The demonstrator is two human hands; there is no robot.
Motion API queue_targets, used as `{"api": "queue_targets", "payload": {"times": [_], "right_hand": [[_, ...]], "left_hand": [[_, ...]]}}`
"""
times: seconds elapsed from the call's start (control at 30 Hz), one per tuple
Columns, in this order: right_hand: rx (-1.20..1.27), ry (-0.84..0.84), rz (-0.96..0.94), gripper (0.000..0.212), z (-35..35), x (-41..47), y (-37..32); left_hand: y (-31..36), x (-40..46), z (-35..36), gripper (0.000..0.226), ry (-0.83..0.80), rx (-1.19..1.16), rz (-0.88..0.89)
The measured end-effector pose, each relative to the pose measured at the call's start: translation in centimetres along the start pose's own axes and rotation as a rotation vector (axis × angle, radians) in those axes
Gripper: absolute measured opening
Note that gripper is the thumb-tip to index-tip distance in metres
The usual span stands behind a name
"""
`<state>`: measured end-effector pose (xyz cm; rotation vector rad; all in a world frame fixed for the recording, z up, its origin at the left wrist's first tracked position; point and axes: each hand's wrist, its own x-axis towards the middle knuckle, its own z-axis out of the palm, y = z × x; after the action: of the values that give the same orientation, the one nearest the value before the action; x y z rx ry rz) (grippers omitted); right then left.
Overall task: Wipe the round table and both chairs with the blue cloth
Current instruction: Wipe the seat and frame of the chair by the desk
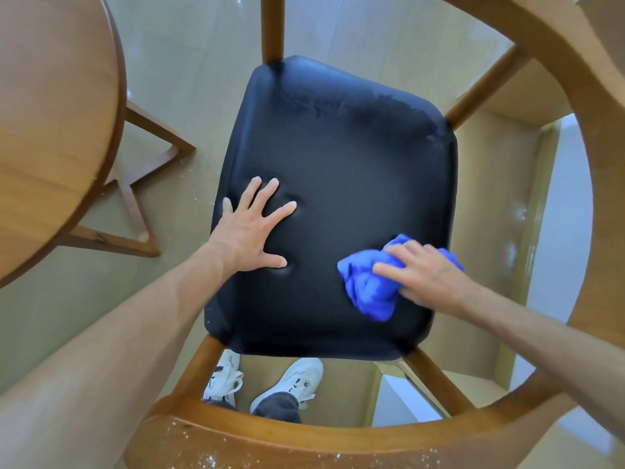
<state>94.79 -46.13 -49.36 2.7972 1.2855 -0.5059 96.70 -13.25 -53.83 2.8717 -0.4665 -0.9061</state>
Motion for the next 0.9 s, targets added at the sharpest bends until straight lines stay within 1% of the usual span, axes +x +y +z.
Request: {"api": "queue_targets", "payload": {"times": [0.07,0.1,0.13,0.17,0.2,0.23,0.27,0.33,0.43,0.47,0.53,0.6,0.63,0.73,0.8,0.87,0.9], "right_hand": [[0.074,0.086,0.402,0.04,-0.5,2.5,0.8],[0.144,0.095,0.583,0.044,-0.4,3.7,0.6],[0.221,0.092,0.711,0.048,-0.2,4.5,-0.1],[0.277,0.096,0.78,0.051,0.2,4.9,-1.2],[0.304,0.092,0.804,0.054,0.5,4.8,-2.5],[0.326,0.094,0.79,0.054,0.7,4.3,-4.2],[0.344,0.094,0.732,0.053,0.9,3.7,-6.1],[0.352,0.086,0.508,0.051,1.1,2.3,-10.6],[0.265,-0.004,0.047,0.05,1.7,2.5,-16.4],[0.22,-0.026,-0.059,0.048,2.0,3.4,-17.3],[0.135,-0.04,-0.158,0.043,1.7,6.2,-17.8],[0.086,0.037,-0.154,0.039,1.2,9.3,-18.0],[0.065,0.06,-0.121,0.038,0.9,11.0,-18.4],[-0.012,0.052,0.042,0.034,-0.5,16.9,-20.1],[0.04,-0.055,0.191,0.029,-0.8,20.5,-20.6],[0.118,-0.218,0.197,0.03,-0.1,21.9,-21.2],[0.118,-0.236,0.164,0.03,0.1,21.3,-22.1]], "left_hand": [[0.0,0.0,-0.1,0.105,-0.009,-0.012,0.002],[0.0,0.1,-0.3,0.105,-0.014,-0.023,0.004],[0.0,0.1,-0.4,0.105,-0.021,-0.031,0.008],[0.0,0.1,-0.6,0.105,-0.03,-0.035,0.015],[0.0,0.2,-0.8,0.104,-0.035,-0.041,0.025],[0.0,0.2,-0.9,0.103,-0.042,-0.047,0.035],[-0.2,0.2,-1.1,0.101,-0.049,-0.056,0.042],[-0.8,0.1,-1.6,0.093,-0.062,-0.07,0.059],[-2.0,0.1,-2.3,0.079,-0.069,-0.091,0.098],[-2.2,0.2,-2.6,0.075,-0.074,-0.1,0.104],[-2.5,0.3,-2.9,0.07,-0.08,-0.117,0.103],[-2.6,0.5,-3.0,0.067,-0.075,-0.135,0.096],[-2.6,0.6,-2.9,0.067,-0.075,-0.147,0.095],[-2.6,1.2,-2.8,0.071,-0.093,-0.189,0.086],[-2.5,1.3,-2.9,0.07,-0.103,-0.207,0.084],[-2.6,1.4,-3.0,0.068,-0.109,-0.212,0.09],[-2.6,1.4,-2.9,0.069,-0.111,-0.208,0.092]]}}
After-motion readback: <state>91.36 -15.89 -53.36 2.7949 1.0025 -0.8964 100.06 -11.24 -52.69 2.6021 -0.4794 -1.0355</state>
